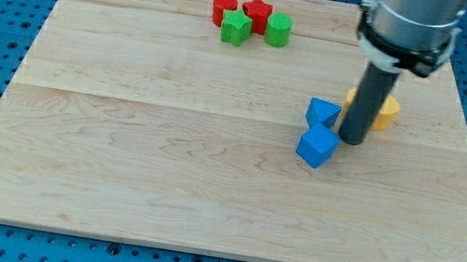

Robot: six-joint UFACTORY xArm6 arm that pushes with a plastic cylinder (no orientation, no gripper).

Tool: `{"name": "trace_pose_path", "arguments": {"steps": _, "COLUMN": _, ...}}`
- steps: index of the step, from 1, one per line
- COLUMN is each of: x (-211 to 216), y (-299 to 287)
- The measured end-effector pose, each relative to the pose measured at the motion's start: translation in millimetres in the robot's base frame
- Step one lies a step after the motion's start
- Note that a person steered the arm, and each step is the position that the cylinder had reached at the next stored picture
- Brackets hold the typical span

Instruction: Push the blue triangle at the center

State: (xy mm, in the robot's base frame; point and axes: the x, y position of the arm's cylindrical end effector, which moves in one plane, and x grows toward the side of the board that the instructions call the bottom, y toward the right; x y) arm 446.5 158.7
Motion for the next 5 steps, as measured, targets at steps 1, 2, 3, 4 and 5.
{"name": "trace_pose_path", "arguments": {"steps": 1, "x": -5, "y": 16}}
{"name": "trace_pose_path", "arguments": {"steps": 2, "x": -5, "y": -76}}
{"name": "trace_pose_path", "arguments": {"steps": 3, "x": -31, "y": -98}}
{"name": "trace_pose_path", "arguments": {"steps": 4, "x": -99, "y": -87}}
{"name": "trace_pose_path", "arguments": {"steps": 5, "x": -125, "y": -105}}
